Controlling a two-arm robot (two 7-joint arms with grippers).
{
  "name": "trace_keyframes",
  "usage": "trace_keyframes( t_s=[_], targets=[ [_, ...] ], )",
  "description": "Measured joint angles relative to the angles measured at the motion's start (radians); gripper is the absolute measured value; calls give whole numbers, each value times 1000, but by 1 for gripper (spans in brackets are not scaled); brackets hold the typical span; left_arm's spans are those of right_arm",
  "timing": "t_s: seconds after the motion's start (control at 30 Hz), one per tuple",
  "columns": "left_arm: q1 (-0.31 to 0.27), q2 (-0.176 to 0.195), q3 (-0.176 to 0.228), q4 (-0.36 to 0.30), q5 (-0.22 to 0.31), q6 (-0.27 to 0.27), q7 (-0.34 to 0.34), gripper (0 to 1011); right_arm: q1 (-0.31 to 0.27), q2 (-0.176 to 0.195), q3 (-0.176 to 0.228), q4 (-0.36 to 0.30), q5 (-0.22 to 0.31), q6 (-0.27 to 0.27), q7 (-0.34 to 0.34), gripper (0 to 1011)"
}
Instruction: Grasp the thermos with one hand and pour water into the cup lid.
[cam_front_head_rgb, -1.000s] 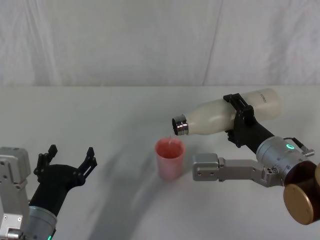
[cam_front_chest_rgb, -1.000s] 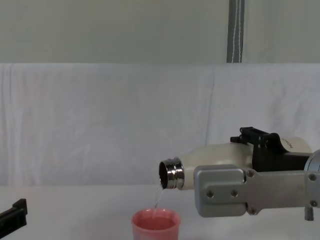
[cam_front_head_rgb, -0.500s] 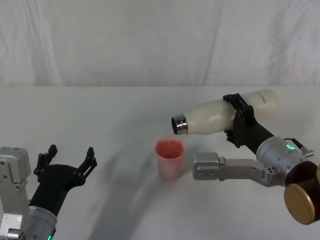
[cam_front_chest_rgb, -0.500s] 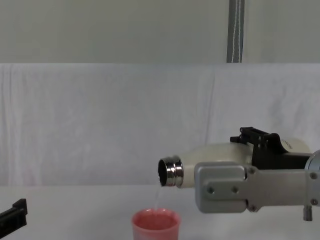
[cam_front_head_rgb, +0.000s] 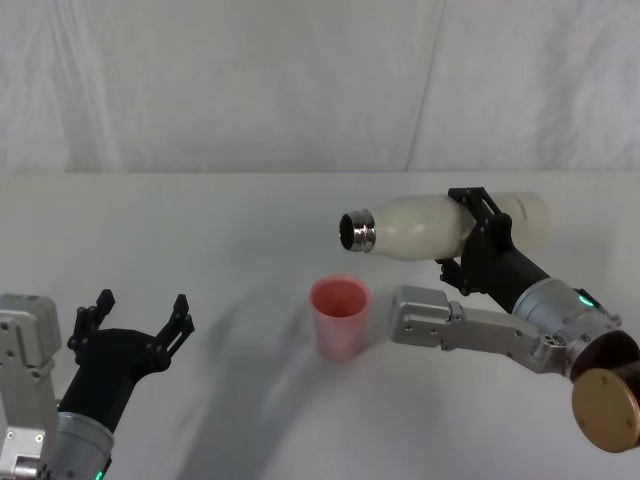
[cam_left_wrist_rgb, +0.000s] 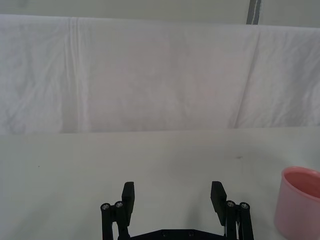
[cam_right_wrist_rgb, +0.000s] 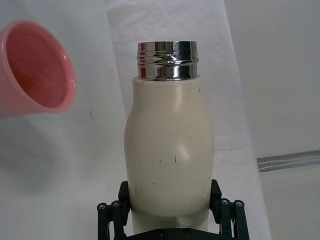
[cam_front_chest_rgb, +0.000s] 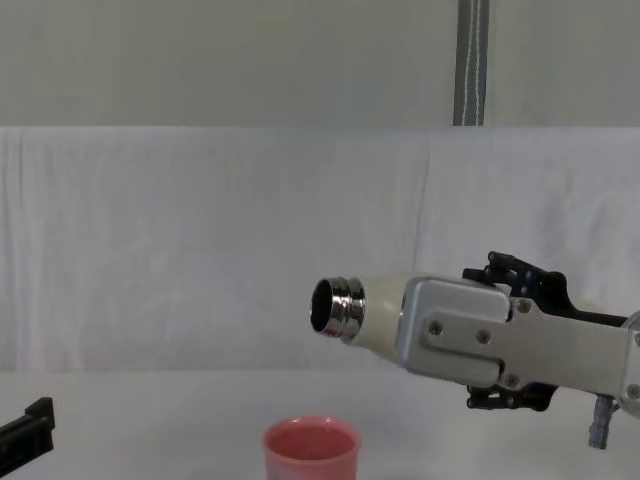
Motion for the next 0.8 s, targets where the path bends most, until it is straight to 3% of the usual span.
trace_keyframes(
  t_s=[0.3,0.8],
  targets=[
    [0,0,0,0,0,0,0,1001,-25,-26,37,10,81,-33,-32,950],
    [0,0,0,0,0,0,0,1001,-55,-58,80,19,166,-52,-52,950]
  ],
)
